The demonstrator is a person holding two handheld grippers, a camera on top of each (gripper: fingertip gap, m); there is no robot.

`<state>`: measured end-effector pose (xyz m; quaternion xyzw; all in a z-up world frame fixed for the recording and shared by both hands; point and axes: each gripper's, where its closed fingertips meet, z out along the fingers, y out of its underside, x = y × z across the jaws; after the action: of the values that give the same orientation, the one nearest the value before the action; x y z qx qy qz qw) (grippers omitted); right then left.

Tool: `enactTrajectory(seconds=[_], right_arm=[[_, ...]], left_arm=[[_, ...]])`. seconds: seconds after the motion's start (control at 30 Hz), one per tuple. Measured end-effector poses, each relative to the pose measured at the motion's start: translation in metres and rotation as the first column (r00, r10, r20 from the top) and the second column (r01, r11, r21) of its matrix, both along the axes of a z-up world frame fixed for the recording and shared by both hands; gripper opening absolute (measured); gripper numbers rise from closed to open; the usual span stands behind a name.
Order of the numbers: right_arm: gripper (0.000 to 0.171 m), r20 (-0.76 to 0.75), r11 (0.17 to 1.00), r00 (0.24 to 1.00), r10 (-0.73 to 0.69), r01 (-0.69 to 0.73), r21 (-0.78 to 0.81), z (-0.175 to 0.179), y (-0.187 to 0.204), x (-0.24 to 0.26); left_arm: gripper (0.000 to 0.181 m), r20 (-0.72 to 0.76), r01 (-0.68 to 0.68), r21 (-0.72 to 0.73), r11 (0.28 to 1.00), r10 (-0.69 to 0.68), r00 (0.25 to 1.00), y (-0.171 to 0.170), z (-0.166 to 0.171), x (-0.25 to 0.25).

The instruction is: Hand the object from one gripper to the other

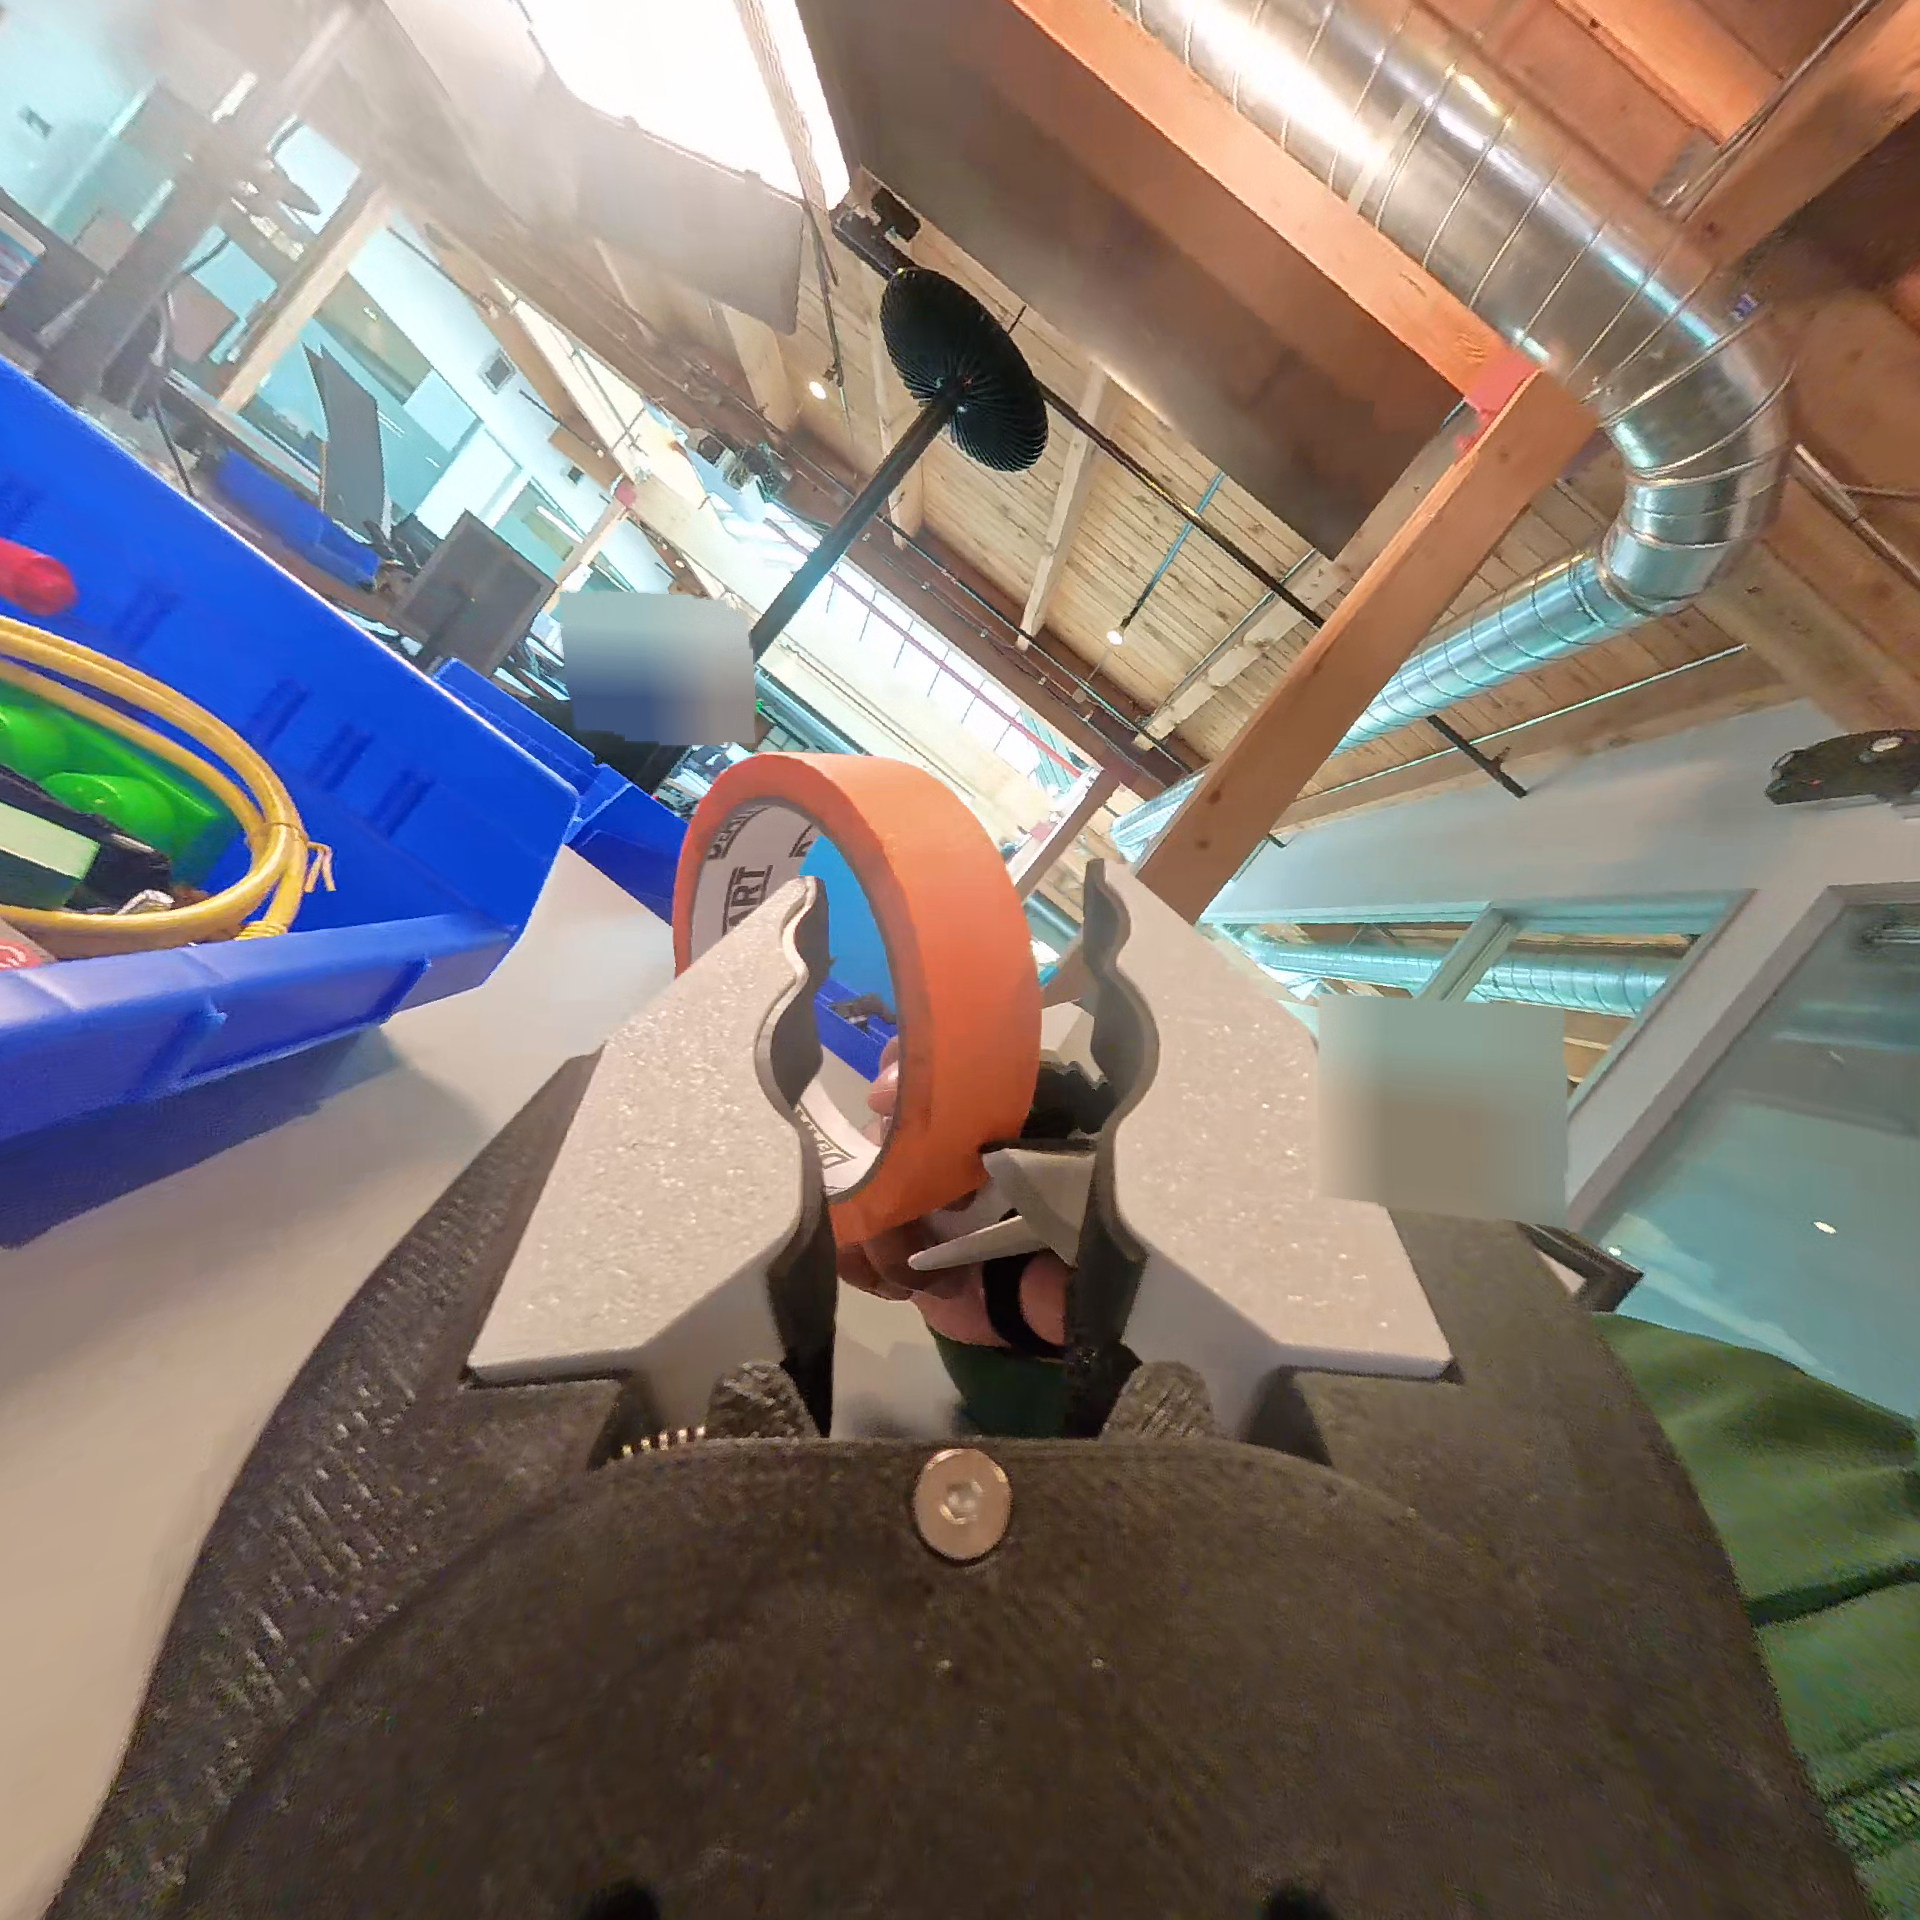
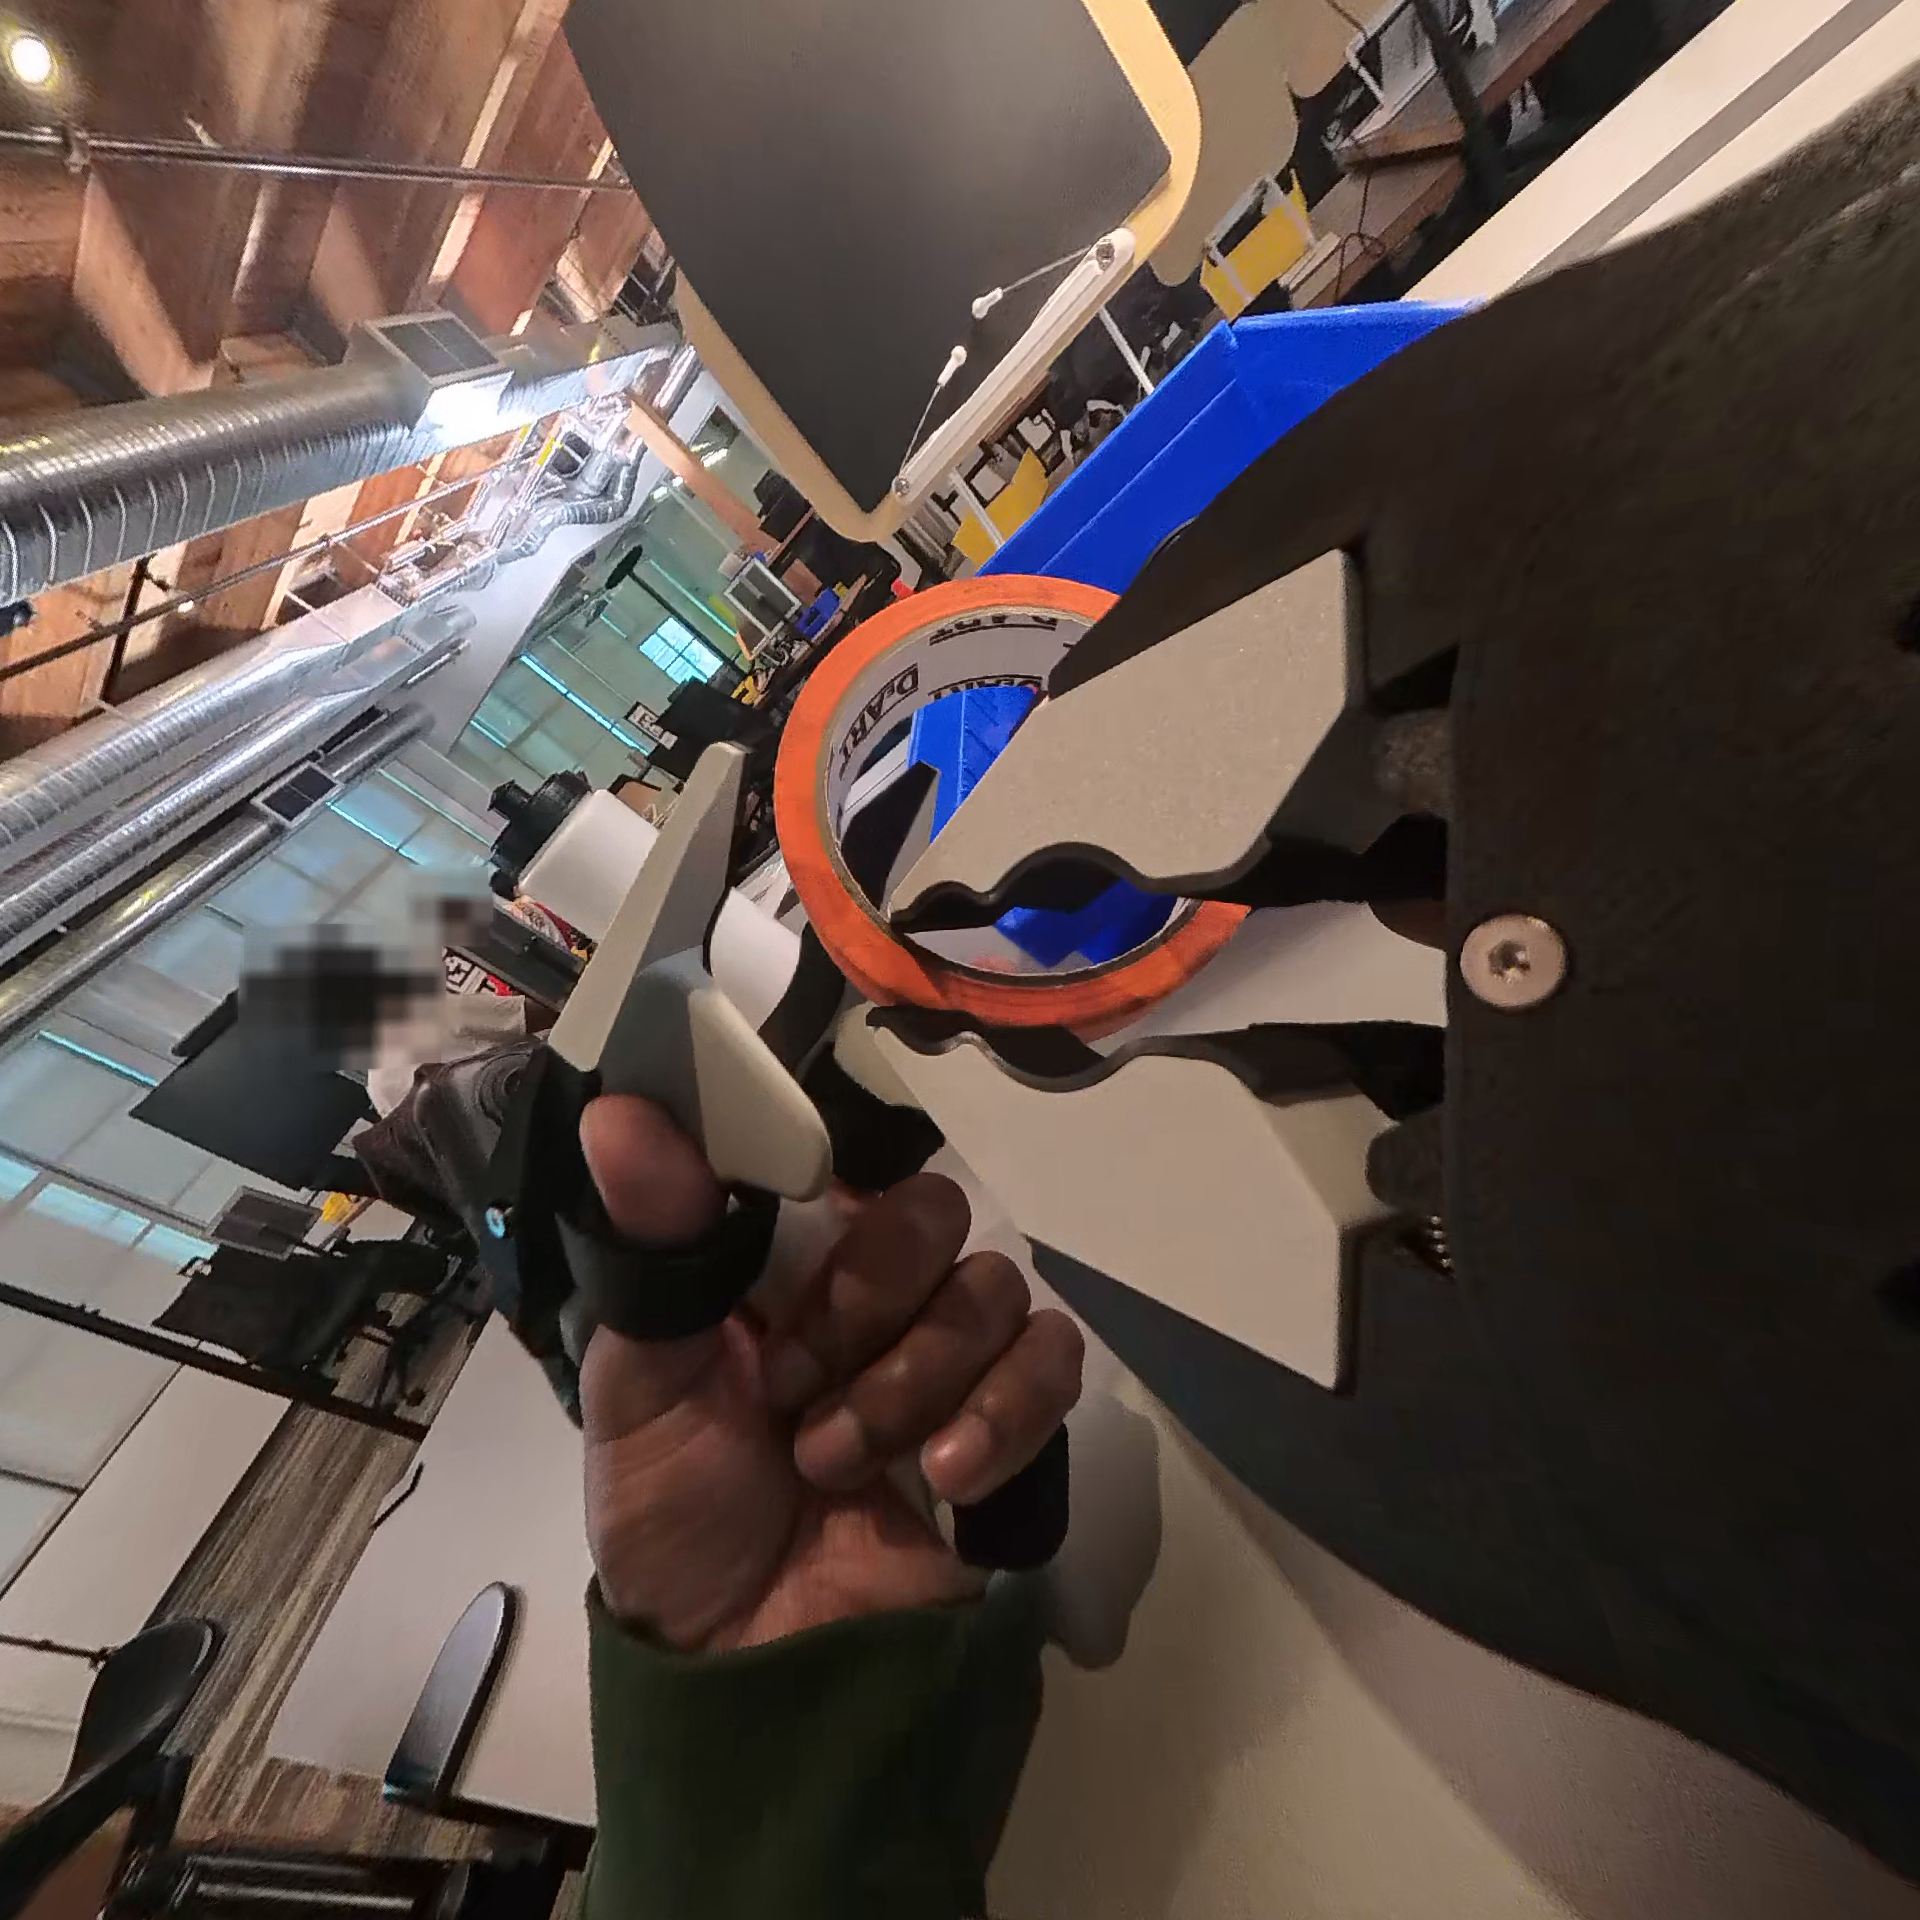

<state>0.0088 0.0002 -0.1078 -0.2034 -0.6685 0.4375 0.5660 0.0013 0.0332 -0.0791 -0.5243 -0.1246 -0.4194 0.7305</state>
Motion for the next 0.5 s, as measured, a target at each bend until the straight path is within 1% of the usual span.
enactTrajectory(seconds=[0.07, 0.23, 0.4, 0.5], right_arm=[[0.015, 0.000, 1.000, 1.000, 0.011, -0.011, -0.005, 0.0005, -0.0008, 0.0012], [0.015, -0.006, 0.999, 0.999, 0.032, -0.032, -0.011, 0.0017, -0.0039, 0.0038], [0.014, 0.000, 0.999, 0.999, 0.033, -0.033, -0.021, 0.0017, -0.0040, 0.0034], [0.014, 0.018, 0.999, 1.000, 0.025, -0.024, -0.045, 0.0010, -0.0020, 0.0015]], left_arm=[[0.046, 0.006, 0.015, 0.012, 1.000, -0.015, 1.000, -0.0011, 0.0013, 0.0016], [0.029, -0.002, 0.043, 0.033, 0.999, -0.043, 0.999, -0.0036, 0.0029, 0.0058], [0.026, -0.008, 0.052, 0.061, 0.997, -0.051, 0.999, -0.0065, 0.0058, 0.0074], [0.025, -0.061, -0.003, 0.052, 0.999, 0.006, 0.998, -0.0055, 0.0053, 0.0053]])
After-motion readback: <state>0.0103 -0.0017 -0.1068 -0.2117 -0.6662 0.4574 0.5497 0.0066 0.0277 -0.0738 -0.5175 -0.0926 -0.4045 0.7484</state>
